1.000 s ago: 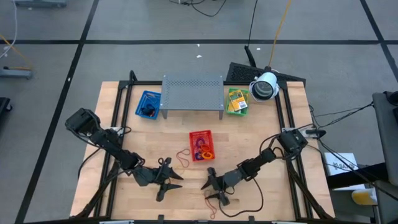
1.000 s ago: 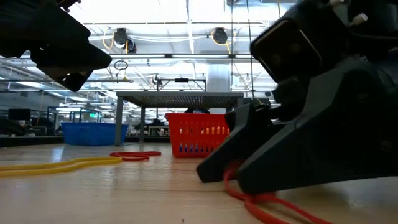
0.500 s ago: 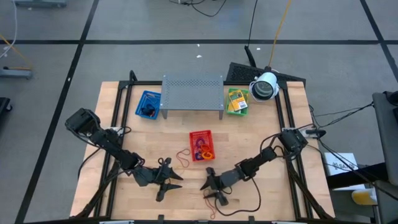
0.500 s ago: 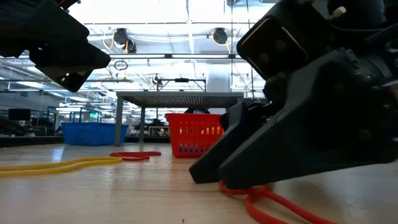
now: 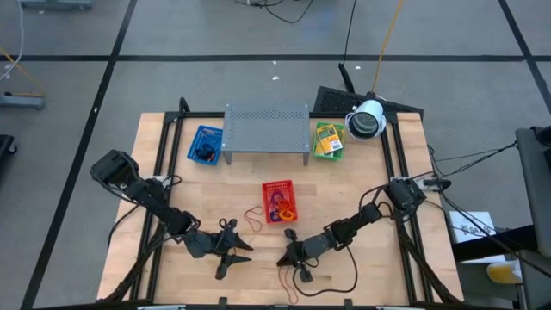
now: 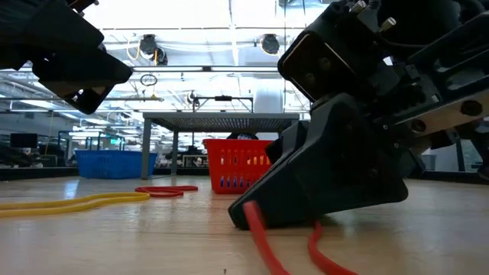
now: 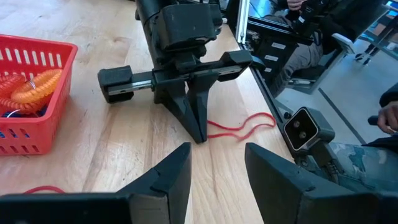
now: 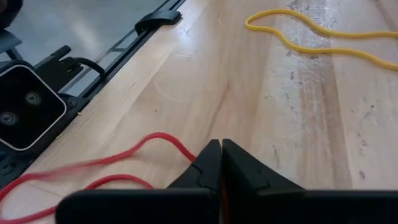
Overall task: Pick & Place Office Desk Supplies
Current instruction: Put the bottom red rubber band into the blue basket
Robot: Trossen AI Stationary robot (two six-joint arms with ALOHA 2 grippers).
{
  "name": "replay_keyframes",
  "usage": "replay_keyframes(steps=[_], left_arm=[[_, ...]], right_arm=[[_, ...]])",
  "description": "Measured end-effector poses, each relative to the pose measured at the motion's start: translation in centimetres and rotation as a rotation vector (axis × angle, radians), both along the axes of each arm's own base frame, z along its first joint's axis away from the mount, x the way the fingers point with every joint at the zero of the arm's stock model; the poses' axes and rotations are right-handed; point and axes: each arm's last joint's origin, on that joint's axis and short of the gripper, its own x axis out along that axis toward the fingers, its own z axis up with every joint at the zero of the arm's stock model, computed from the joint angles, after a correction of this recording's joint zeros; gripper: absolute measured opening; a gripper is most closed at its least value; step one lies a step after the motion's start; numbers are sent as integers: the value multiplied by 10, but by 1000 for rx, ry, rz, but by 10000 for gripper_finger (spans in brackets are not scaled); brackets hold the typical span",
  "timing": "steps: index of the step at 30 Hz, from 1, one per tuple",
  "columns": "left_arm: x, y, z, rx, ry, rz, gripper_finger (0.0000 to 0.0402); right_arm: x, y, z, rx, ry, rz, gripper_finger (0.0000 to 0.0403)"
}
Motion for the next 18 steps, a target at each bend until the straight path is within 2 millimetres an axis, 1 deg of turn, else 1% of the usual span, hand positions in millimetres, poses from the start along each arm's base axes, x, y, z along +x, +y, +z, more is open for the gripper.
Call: replay_keyframes(steps=[5, 10, 14, 18], left_arm=[[0, 0, 0, 1, 0, 0, 157], [0, 0, 0, 1, 0, 0, 157], [0, 0, 0, 3, 2, 1, 156], [0, 0, -1, 11, 10, 4, 156]], right_arm=[[4, 2, 8, 21, -104, 27, 1], [6, 3, 28, 27, -158, -10, 0], [6, 4, 51, -27, -225, -52, 0], [6, 2, 84, -80, -318, -82, 0]])
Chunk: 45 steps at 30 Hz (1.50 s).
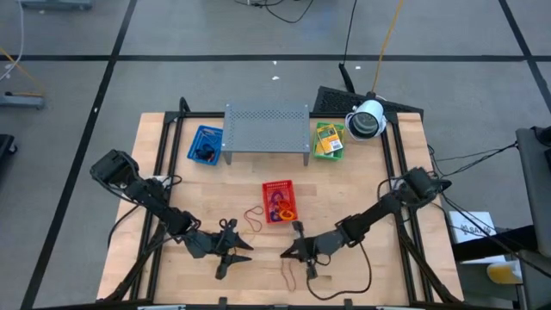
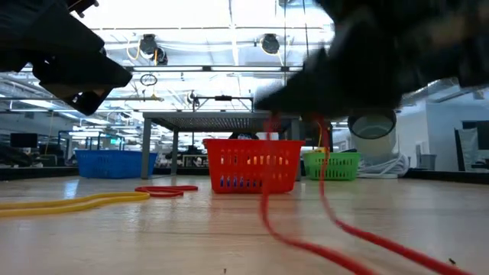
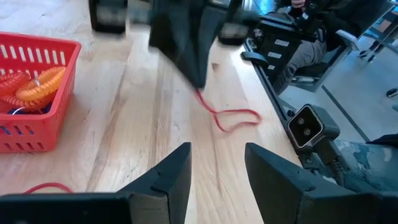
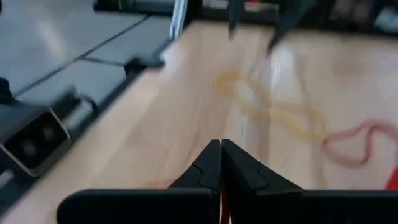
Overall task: Pick & Place Office Desk Supplies
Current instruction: Put the bottom red rubber band into the blue basket
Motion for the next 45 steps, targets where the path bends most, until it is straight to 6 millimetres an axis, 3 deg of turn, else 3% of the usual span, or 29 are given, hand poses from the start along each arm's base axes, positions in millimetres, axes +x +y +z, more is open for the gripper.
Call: replay_keyframes(steps=[9, 15, 27, 38, 45], left_arm=[[0, 0, 0, 2, 2, 0, 157], [1, 2, 0, 2, 1, 9, 157], [22, 31, 11, -22, -121, 272, 157], [43, 55, 23, -109, -187, 236, 157], [58, 55, 41, -85, -245, 171, 157]], right_arm=[[-6, -23, 77, -88, -175, -108, 0], [-9, -44, 112, -90, -274, -156, 0], [-1, -66, 115, -18, -268, -116, 0], [-1, -66, 118, -5, -297, -116, 0], [-1, -66, 118, -5, -296, -115, 0]])
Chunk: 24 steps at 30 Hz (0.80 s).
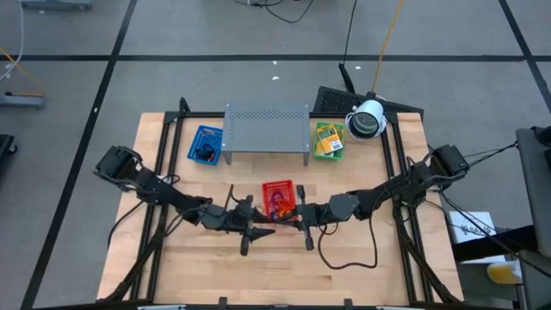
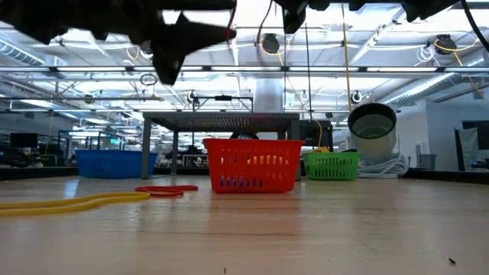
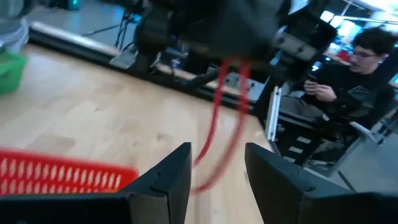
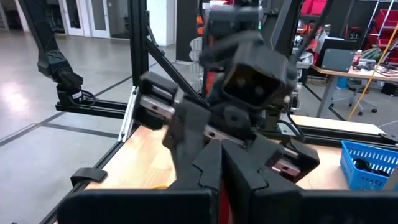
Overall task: Pick & Place Office Desk Supplies
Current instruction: Put the bottom red rubber band into the blue basket
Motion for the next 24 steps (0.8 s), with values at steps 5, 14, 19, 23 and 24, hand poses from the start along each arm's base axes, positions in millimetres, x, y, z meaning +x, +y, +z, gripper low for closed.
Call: replay_keyframes(steps=[5, 14, 19, 23, 24], left_arm=[[7, -4, 10, 43, -22, -29, 157], [11, -4, 11, 73, 23, -13, 152], [12, -1, 11, 43, 27, 3, 92], [12, -2, 11, 56, 26, -19, 18], [12, -2, 11, 58, 26, -26, 11]], right_arm=[[0, 0, 0, -1, 1, 0, 0], [0, 0, 0, 0, -1, 0, 0], [0, 0, 0, 0, -1, 0, 0], [0, 0, 0, 1, -2, 0, 0], [0, 0, 0, 1, -2, 0, 0]])
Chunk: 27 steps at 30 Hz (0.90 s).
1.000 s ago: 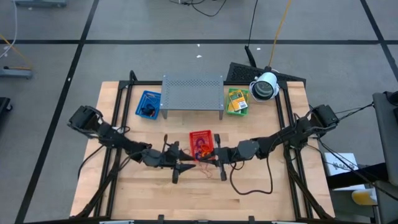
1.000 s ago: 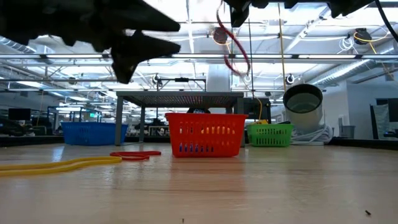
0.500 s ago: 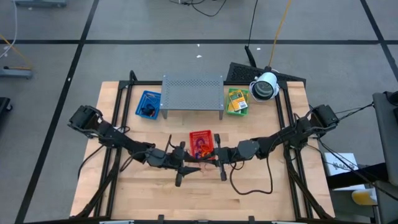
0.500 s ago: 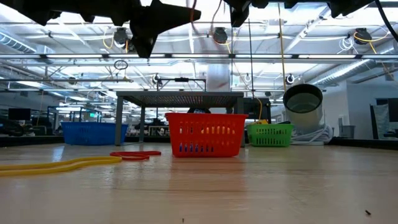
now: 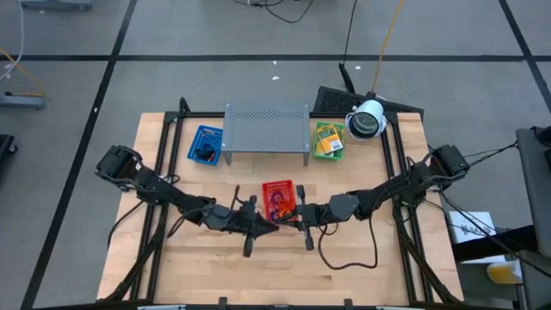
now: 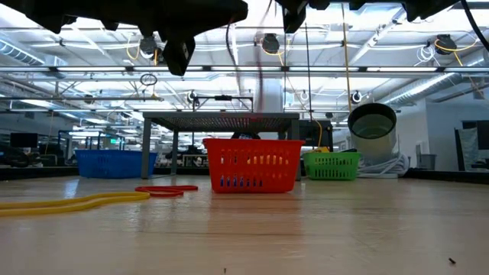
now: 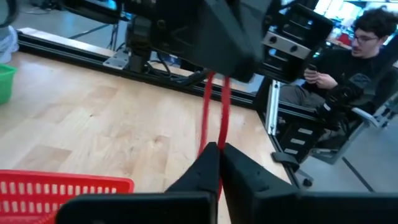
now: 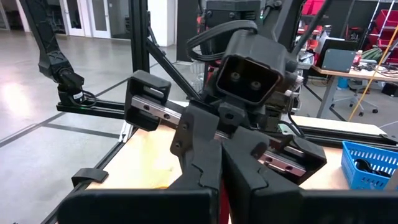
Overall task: Pick & Place Office Desk Supplies
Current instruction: Put the bottom red rubber band into the blue basket
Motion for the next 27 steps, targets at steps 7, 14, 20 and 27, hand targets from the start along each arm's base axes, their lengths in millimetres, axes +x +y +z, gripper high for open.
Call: replay_keyframes(steps=[7, 14, 20, 27], left_arm=[[0, 0, 0, 9, 3, -8, 5], [0, 0, -2, 24, 13, -11, 5], [0, 0, -3, 36, 24, -12, 4], [-1, 2, -5, 112, 35, 72, 4]], right_arm=[[0, 0, 0, 0, 0, 0, 0], [0, 0, 0, 0, 1, 2, 29], [0, 1, 0, 1, -3, 1, 102], [0, 1, 2, 7, -23, -1, 176]])
